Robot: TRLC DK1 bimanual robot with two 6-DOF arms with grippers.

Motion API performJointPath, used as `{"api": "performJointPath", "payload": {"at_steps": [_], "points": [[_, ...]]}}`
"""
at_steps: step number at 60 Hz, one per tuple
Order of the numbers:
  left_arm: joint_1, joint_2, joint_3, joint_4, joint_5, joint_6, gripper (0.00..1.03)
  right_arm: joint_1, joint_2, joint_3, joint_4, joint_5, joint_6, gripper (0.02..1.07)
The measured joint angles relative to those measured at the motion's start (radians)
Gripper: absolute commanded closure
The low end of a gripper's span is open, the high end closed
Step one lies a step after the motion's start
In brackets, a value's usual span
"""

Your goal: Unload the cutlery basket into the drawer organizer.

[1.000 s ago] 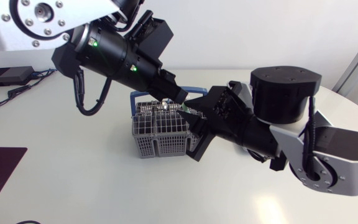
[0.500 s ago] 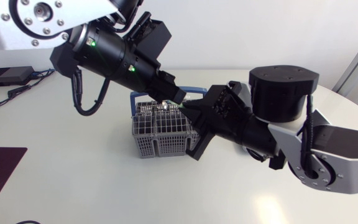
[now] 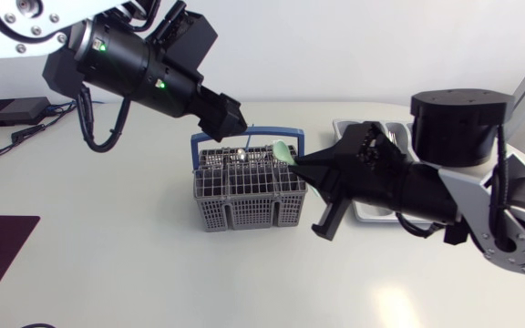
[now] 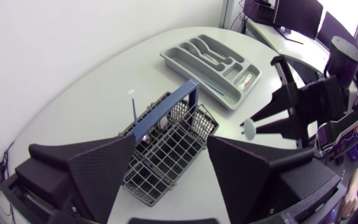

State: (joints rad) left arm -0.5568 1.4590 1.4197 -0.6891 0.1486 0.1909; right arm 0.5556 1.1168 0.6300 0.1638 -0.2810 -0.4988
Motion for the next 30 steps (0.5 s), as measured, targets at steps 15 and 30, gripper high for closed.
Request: {"api": "performJointPath", "payload": {"at_steps": [15,30], "points": [[0.001,-0.009,-0.128,0.024,0.0,0.121,0.13,-0.258,-0.074,-0.022,-0.176,-0.214,-0.149,1.01],[-0.013,-0.01,-0.227,0.105,-0.028,0.177,0.13,-0.523,-0.047,-0.058,-0.335,-0.347,-0.447,1.01]]}}
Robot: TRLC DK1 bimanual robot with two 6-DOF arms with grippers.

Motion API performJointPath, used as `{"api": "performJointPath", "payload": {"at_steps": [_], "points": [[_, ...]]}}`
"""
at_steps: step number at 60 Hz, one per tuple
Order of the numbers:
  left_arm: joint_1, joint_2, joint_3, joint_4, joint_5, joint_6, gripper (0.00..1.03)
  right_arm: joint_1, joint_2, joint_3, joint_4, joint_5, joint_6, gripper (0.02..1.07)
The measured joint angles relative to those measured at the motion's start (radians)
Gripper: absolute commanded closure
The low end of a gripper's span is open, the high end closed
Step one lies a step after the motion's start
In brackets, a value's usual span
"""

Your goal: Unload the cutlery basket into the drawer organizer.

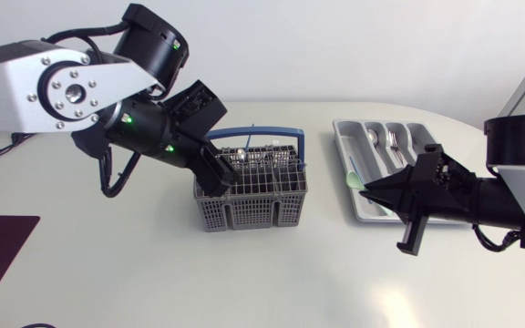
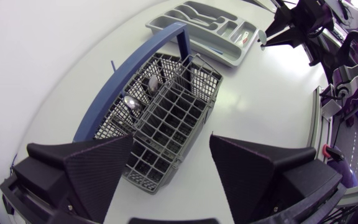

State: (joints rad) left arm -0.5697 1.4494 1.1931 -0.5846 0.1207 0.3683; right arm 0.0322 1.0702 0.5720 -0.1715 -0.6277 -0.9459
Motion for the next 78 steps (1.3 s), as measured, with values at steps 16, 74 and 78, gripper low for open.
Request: {"api": "performJointPath", "payload": {"at_steps": [16,74,78], "points": [[-0.003,0.0,-0.005,0.016,-0.021,0.023,0.13,-0.235,0.233,0.061,-0.212,-0.056,-0.419,1.01],[-0.021,0.0,-0.022,0.044,-0.055,0.037,0.11,-0.401,0.725,0.434,-0.24,0.262,-0.881,0.94],[-0.021,0.0,-0.022,0.044,-0.056,0.037,0.11,-0.401,0.735,0.434,-0.227,0.263,-0.882,0.77]]}}
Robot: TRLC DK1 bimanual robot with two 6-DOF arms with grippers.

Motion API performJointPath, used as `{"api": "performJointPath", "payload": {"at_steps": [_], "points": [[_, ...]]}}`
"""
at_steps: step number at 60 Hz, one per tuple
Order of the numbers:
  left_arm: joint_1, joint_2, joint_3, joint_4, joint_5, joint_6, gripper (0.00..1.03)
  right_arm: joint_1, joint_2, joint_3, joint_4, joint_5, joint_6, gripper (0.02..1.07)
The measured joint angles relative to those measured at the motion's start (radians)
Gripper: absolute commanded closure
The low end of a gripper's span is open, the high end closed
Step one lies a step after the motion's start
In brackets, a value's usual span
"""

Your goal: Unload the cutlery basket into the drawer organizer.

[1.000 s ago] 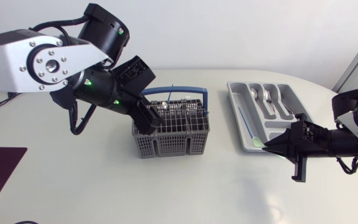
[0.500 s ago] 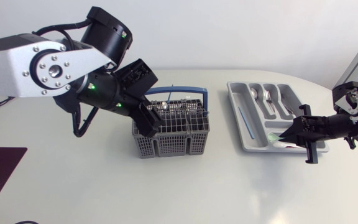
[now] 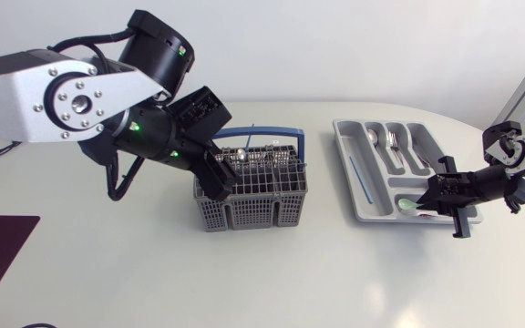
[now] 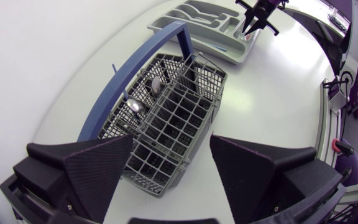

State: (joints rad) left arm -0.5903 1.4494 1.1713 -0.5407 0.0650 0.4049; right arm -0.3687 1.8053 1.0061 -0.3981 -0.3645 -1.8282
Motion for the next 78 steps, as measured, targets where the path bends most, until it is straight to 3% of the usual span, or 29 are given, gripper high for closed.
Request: {"api": "performJointPath", "payload": {"at_steps": [6,14,26,29,34,41,49,54,65,78], "points": [[0.0,0.0,0.0,0.0,0.0,0.0,0.11,0.0,0.0,0.0,0.016,-0.002,0.003,0.48],[0.0,0.0,0.0,0.0,-0.002,0.008,0.11,0.0,-0.041,0.0,0.021,-0.037,0.048,0.26],[0.0,0.0,-0.006,0.001,-0.003,0.015,0.12,0.028,-0.206,-0.011,0.008,-0.139,0.188,0.23],[0.001,0.0,-0.014,0.001,-0.003,0.015,0.12,0.059,-0.264,-0.029,0.005,-0.163,0.24,0.33],[0.006,0.0,-0.031,0.001,-0.003,0.015,0.21,0.139,-0.34,-0.062,0.003,-0.201,0.339,0.62],[0.016,0.0,-0.046,0.003,-0.003,0.015,0.48,0.28,-0.391,-0.081,-0.002,-0.238,0.492,1.01],[0.027,0.0,-0.066,0.026,-0.003,0.015,0.75,0.449,-0.402,-0.093,0.06,-0.241,0.679,1.01],[0.032,0.0,-0.078,0.031,-0.003,0.015,0.85,0.542,-0.402,-0.109,0.139,-0.231,0.791,1.01],[0.04,0.005,-0.081,0.049,-0.003,0.015,0.85,0.679,-0.35,-0.116,0.293,-0.18,0.958,1.01],[0.047,0.048,-0.114,0.081,-0.003,0.015,0.85,0.73,-0.203,-0.107,0.371,-0.13,1.015,1.01]]}}
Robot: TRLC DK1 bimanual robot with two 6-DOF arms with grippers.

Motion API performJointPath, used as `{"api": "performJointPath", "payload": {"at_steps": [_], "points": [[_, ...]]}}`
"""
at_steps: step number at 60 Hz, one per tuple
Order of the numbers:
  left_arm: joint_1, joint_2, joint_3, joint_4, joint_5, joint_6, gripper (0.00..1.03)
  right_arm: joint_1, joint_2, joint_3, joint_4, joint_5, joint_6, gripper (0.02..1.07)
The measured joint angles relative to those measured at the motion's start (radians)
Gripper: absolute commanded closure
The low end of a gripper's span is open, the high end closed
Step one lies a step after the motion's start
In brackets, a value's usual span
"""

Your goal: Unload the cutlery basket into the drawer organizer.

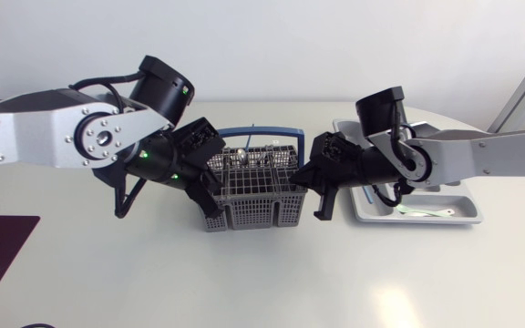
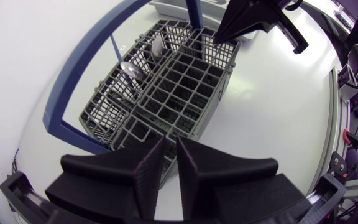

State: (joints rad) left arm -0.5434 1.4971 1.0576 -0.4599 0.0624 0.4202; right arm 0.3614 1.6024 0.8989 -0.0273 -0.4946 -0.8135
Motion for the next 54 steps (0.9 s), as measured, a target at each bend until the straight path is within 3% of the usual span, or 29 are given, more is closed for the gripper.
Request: {"api": "performJointPath", "payload": {"at_steps": [14,31,42,54], "points": [[0.023,0.046,0.0,0.01,0.004,0.0,0.85,0.003,-0.008,0.004,0.001,0.003,0.008,1.01],[0.024,-0.122,0.0,-0.076,0.016,0.0,0.84,-0.113,-0.182,-0.004,-0.051,-0.094,0.025,1.01],[0.024,-0.183,-0.047,-0.09,0.018,0.03,0.77,-0.234,-0.056,0.055,-0.051,-0.131,0.025,1.01],[0.024,-0.177,-0.154,-0.089,0.019,0.102,0.62,-0.258,0.178,0.22,-0.042,-0.136,0.054,1.01]]}}
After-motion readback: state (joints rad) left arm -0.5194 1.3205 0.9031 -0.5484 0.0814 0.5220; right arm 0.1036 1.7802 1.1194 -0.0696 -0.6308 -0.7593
